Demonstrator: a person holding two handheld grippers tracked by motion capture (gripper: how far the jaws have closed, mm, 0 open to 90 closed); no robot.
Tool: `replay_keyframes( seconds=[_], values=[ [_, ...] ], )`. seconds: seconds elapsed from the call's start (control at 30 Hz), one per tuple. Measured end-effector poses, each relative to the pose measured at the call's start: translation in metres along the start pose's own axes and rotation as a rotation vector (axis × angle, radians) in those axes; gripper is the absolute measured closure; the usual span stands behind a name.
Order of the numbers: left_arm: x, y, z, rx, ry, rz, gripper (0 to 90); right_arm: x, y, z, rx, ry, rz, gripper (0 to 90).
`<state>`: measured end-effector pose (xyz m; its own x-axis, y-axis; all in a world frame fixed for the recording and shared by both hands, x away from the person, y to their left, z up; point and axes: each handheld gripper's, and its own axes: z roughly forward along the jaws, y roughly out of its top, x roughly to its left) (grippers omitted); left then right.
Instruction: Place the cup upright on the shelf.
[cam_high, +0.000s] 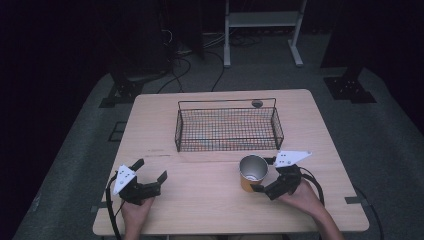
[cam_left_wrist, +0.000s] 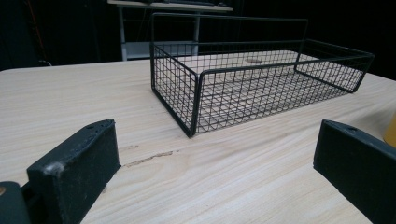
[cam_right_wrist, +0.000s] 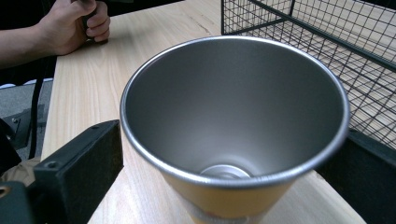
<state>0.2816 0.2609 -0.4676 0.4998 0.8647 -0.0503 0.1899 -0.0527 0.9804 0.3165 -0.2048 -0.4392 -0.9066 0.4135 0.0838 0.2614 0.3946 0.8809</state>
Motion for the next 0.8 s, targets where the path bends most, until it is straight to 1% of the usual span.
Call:
replay_keyframes(
  seconds=[0.3, 0.43, 0.7, 0.77, 0.8],
  values=[
    [0.0, 0.0, 0.0, 0.0, 0.0, -0.001, 0.0, 0.0, 0.003, 0.012, -0.002, 0.015, -0.005, 0.9],
    [0.0, 0.0, 0.0, -0.001, 0.0, -0.001, 0.0, -0.001, 0.003, 0.016, -0.001, 0.022, 0.0, 0.8],
    [0.0, 0.0, 0.0, 0.0, -0.001, -0.002, 0.0, -0.002, 0.006, 0.018, -0.005, 0.025, -0.004, 0.9],
    [0.0, 0.0, 0.0, 0.0, -0.001, -0.002, 0.0, -0.003, 0.006, 0.019, -0.003, 0.03, -0.006, 5.8],
    [0.0, 0.0, 0.0, 0.0, -0.001, -0.003, 0.0, -0.003, 0.006, 0.018, -0.006, 0.03, -0.006, 5.8]
  ],
)
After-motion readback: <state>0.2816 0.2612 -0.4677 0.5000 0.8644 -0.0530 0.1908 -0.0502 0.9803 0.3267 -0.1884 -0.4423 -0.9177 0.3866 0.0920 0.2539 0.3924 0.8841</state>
